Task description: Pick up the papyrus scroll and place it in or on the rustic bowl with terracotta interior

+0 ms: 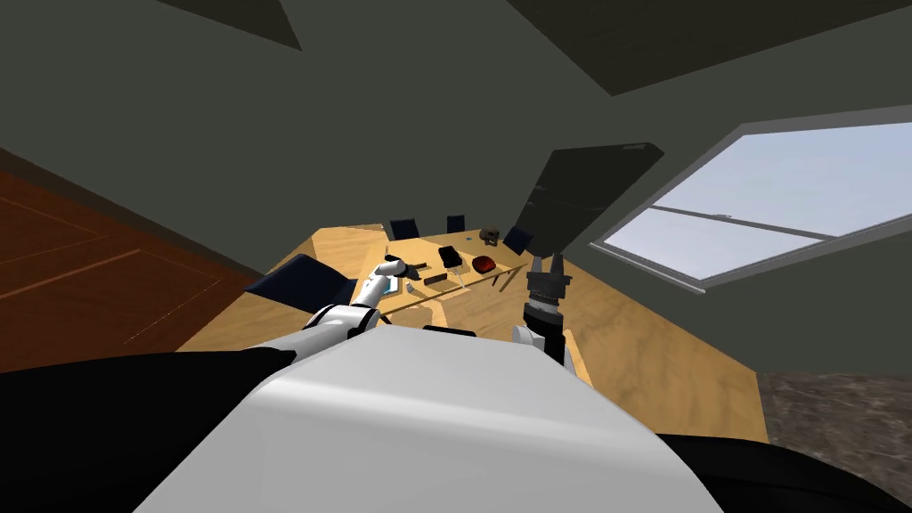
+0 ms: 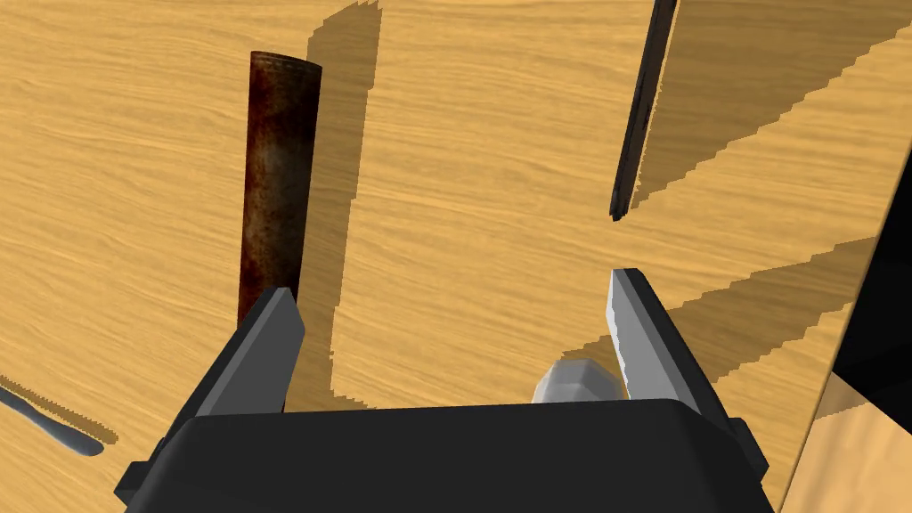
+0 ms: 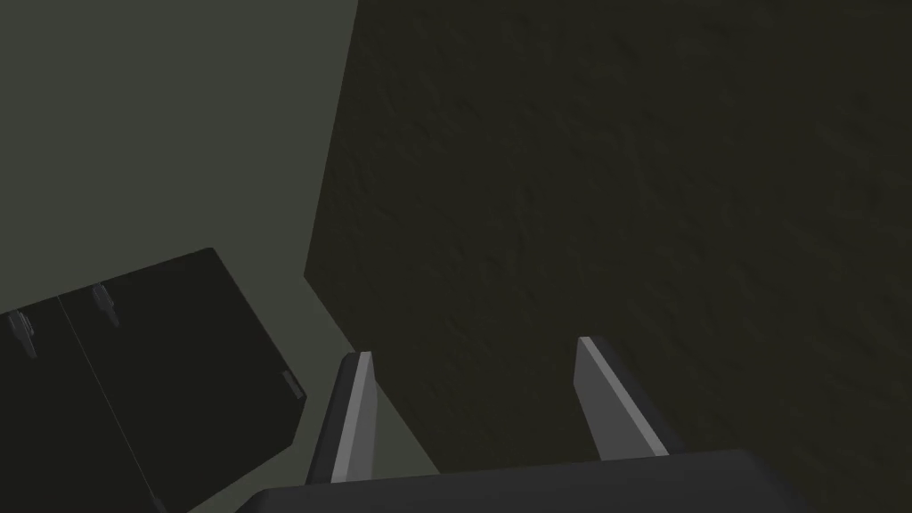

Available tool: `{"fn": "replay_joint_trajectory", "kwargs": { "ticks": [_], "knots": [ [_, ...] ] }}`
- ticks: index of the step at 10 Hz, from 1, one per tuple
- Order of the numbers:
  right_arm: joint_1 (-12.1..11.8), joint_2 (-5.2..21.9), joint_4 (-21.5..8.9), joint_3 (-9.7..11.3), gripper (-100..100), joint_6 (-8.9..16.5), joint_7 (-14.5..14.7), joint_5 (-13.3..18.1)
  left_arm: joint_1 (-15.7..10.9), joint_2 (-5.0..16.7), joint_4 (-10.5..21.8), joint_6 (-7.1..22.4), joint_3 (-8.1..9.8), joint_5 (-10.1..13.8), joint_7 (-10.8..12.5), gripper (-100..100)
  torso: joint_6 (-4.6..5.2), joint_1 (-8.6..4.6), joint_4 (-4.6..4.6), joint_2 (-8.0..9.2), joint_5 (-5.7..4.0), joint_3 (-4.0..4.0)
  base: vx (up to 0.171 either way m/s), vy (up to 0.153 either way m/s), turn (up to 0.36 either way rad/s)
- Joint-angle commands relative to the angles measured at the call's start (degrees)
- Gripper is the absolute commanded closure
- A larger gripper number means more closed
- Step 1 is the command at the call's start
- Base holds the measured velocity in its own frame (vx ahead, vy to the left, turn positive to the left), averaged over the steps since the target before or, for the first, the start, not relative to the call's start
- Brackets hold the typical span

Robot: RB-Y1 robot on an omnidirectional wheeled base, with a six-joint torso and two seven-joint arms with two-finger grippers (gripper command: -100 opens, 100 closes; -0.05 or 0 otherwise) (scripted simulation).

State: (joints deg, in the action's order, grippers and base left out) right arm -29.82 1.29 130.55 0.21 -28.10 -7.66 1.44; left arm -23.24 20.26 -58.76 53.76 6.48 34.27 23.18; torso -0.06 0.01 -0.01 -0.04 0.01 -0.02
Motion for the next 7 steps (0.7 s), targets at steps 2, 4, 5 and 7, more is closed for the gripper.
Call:
{"fn": "replay_joint_trajectory", "kwargs": {
  "ticks": [2, 4, 5, 7],
  "knots": [
    [0.00, 0.00, 0.00, 0.00, 0, 0.00, 0.00, 0.00, -0.95, 0.61, 2.35, 2.95, -0.47, 0.94, 0.11, -100, 0.02, 0.00, 0.00, -0.01, 0.00, 0.00, 0.003, 0.013, -0.117],
    [0.00, 0.00, 0.00, 0.00, 0, 0.00, 0.00, 0.00, -2.76, 1.42, 6.29, 6.54, -1.43, 2.16, 0.25, -100, 0.02, 0.00, 0.00, -0.01, 0.00, -0.01, 0.006, 0.014, -0.165],
    [0.00, 0.00, 0.00, 0.00, 0, 0.00, 0.00, 0.00, -2.76, 1.42, 6.46, 7.01, -1.43, 2.16, 0.25, -100, 0.02, 0.01, 0.00, -0.02, 0.00, -0.01, 0.005, 0.018, -0.070],
    [0.00, 0.00, 0.00, 0.00, 0, 0.00, 0.00, 0.00, -4.19, 2.16, 9.83, 10.35, -2.31, 3.15, 0.30, -100, 0.01, 0.01, 0.00, -0.02, 0.00, -0.01, 0.012, 0.017, -0.146]
  ]
}}
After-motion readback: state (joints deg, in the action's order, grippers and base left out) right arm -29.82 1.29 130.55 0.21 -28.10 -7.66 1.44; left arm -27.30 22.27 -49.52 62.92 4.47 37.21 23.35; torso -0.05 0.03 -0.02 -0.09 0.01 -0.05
